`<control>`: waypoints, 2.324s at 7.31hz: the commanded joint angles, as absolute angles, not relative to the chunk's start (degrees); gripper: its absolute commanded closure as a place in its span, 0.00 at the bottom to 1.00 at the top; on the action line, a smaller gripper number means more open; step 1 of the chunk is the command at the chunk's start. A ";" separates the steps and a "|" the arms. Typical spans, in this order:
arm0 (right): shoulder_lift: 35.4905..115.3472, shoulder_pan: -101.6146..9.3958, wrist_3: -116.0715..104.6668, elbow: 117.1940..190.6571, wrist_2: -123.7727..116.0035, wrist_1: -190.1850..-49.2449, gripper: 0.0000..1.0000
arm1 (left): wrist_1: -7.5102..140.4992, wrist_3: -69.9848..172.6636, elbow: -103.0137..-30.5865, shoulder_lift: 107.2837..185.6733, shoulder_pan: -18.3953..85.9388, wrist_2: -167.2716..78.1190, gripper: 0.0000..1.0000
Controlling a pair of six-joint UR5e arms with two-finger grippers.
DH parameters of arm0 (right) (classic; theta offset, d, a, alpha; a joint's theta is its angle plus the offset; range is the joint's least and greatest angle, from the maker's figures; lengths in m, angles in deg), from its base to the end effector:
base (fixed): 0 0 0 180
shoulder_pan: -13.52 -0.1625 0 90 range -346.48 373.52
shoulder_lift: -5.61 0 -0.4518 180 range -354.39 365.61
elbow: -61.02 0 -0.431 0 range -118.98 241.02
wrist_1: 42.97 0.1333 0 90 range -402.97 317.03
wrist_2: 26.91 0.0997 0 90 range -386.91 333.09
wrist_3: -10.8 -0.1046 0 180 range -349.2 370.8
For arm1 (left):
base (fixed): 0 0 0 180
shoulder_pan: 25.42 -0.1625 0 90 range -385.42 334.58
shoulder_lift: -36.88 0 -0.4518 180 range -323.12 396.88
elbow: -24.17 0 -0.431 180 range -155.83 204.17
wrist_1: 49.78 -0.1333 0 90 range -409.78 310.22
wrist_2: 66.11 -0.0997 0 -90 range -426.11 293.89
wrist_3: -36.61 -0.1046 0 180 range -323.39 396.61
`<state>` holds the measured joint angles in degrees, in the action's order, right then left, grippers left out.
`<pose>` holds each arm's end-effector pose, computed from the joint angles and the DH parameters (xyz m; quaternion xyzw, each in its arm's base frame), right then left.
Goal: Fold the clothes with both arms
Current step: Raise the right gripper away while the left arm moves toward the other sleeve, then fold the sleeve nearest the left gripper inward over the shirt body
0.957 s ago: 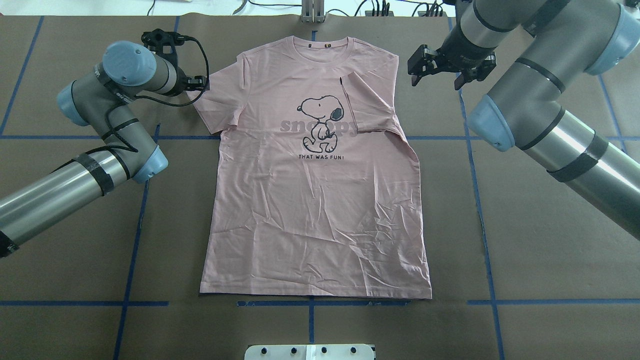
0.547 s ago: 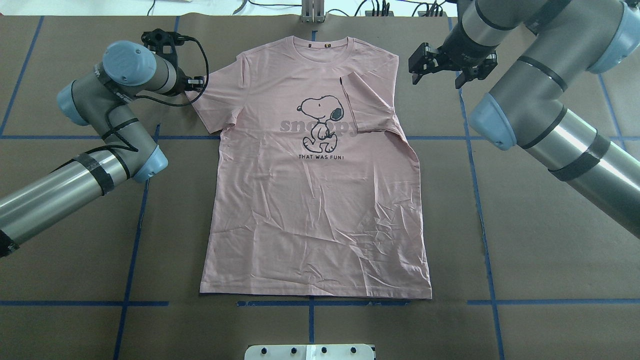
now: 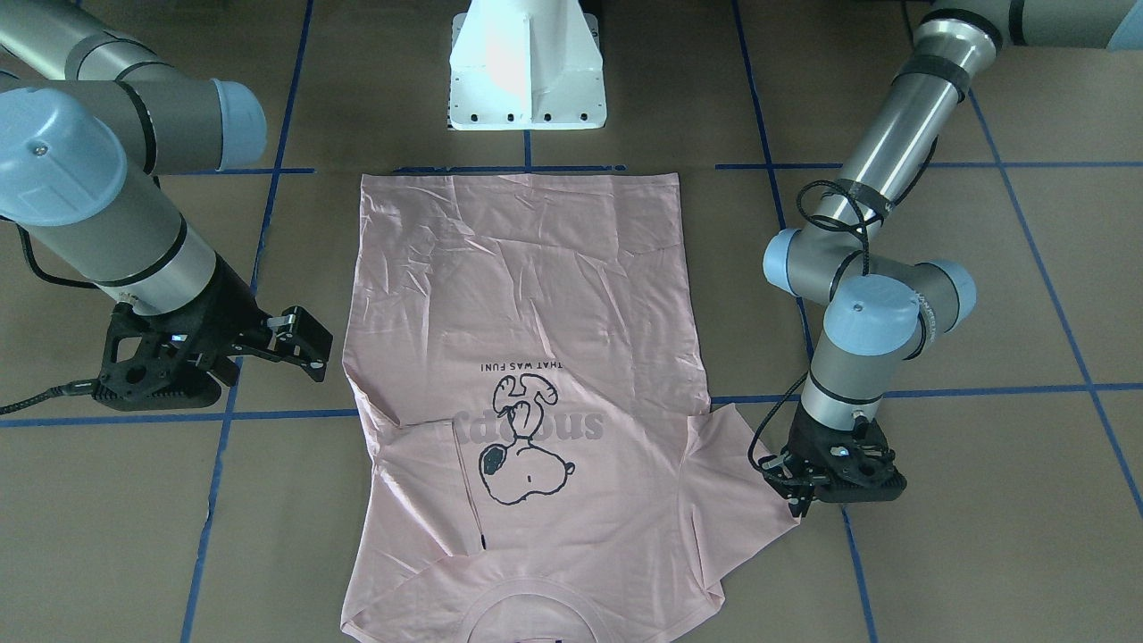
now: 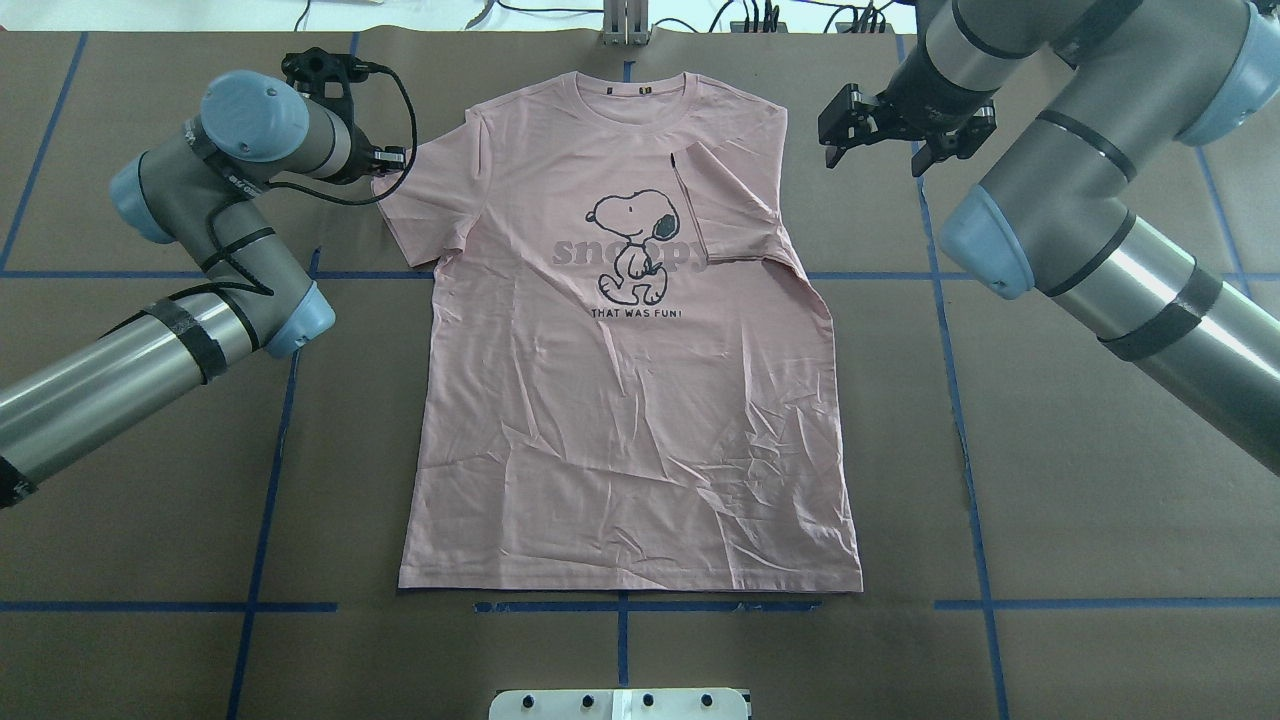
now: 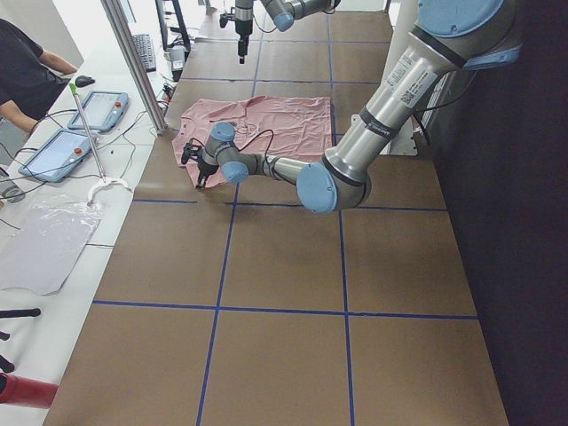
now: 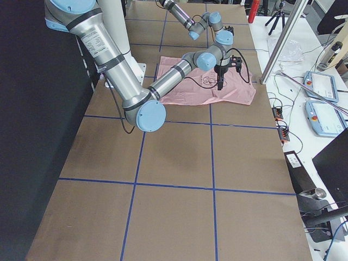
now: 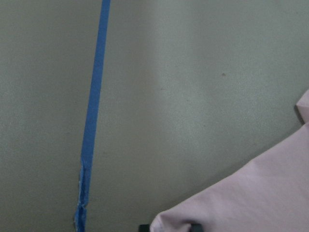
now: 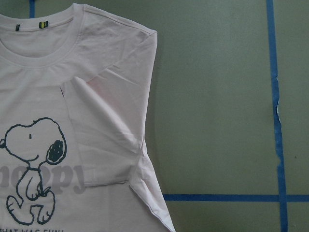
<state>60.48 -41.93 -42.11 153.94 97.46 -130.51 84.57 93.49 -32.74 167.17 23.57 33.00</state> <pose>-0.3536 -0.6444 0.2672 0.0474 -0.4289 0.0420 0.9011 0.4780 -0.7275 0.4392 0.2308 0.3738 -0.0897 0.8938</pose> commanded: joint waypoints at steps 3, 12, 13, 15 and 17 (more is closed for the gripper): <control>61.25 -41.94 -42.11 153.92 97.37 -130.42 0.00 | 73.21 98.27 -39.20 171.85 23.71 35.58 1.00; 62.74 -41.67 -42.38 153.74 97.19 -128.05 0.00 | 80.20 119.49 -25.13 185.33 15.80 31.80 0.00; 62.83 -41.67 -42.38 153.74 97.19 -128.05 0.00 | 82.12 119.58 -25.22 185.33 15.80 31.97 0.00; 63.87 -41.41 -44.55 155.57 97.37 -127.96 0.00 | 82.23 118.79 -31.50 182.98 15.97 35.82 0.00; 70.36 -38.61 -47.01 163.38 96.58 -127.87 0.00 | 73.85 115.30 -48.16 173.25 15.97 41.72 0.00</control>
